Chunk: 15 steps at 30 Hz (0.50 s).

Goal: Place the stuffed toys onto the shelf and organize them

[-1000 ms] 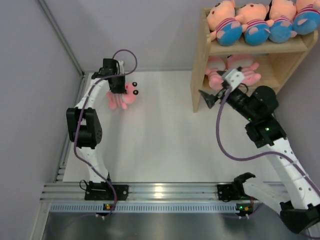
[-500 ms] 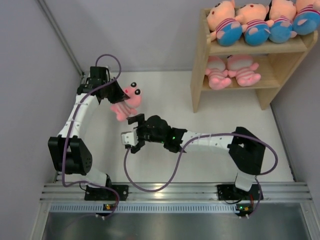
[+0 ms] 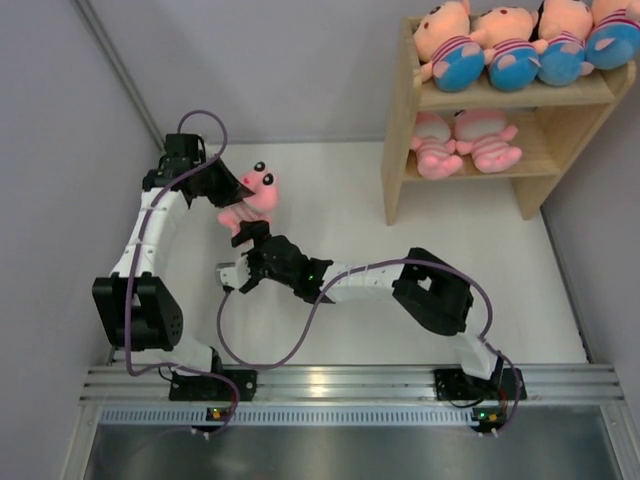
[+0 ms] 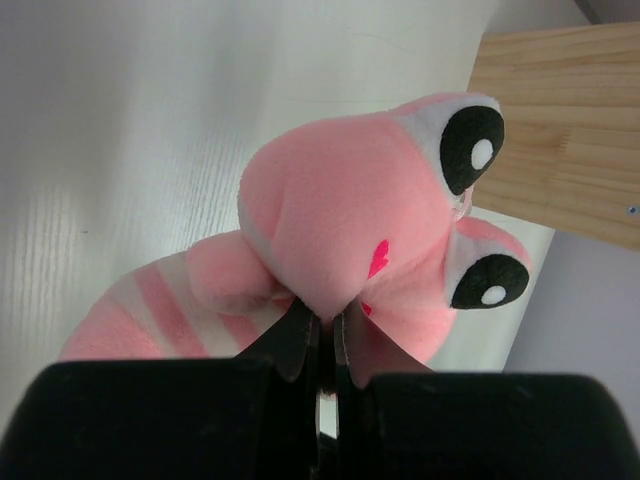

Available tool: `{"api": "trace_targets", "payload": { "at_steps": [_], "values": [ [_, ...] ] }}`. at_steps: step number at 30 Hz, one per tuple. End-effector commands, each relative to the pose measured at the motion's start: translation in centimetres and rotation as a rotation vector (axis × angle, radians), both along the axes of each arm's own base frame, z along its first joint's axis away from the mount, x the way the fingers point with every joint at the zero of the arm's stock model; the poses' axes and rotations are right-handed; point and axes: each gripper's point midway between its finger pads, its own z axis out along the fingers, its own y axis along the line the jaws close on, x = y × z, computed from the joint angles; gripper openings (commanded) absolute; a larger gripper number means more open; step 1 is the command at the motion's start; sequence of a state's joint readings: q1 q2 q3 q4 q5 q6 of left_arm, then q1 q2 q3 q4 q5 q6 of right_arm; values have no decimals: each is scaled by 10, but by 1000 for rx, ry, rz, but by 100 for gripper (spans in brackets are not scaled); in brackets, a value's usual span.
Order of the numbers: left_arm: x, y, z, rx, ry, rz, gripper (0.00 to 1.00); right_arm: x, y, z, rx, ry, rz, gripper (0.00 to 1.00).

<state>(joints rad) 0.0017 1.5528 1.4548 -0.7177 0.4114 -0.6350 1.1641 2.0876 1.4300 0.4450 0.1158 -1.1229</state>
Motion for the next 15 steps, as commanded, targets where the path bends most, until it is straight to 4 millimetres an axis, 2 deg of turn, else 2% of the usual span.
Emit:
{"api": "trace_targets", "payload": {
  "at_steps": [1,2,3,4,5,6,7,9,10,11,12,13,15],
  "values": [
    [2,6,21,-32,-54,24,0,17,10,29,79,-56,-72,99],
    [2,5,21,-36,-52,22,0,25,9,20,61,-64,-119,97],
    [0,3,22,-46,-52,15,0,32,12,31,84,-81,-146,95],
    [0,3,24,-50,-54,12,0,40,9,22,69,-89,-201,86],
    [-1,2,23,-52,-53,10,0,46,10,31,94,-99,-230,77],
    [-2,2,24,-53,-54,9,0,49,8,32,112,-103,-255,63],
    [-3,3,25,-52,-57,11,0,56,4,41,180,-111,-301,35],
    [-3,3,24,-52,-54,13,0,60,0,44,207,-101,-315,25],
    [-3,5,23,-52,-52,14,0,61,0,47,229,-71,-311,9],
    [-3,6,21,-51,-49,16,0,62,-2,48,238,-52,-314,0],
    [-3,8,21,-49,-51,18,0,65,-6,51,251,-40,-324,0],
    [-3,10,20,-43,-55,12,0,64,-11,65,285,-26,-322,0],
    [-4,10,22,-27,-78,-27,0,60,-21,63,281,-2,-308,0]
  ]
}}
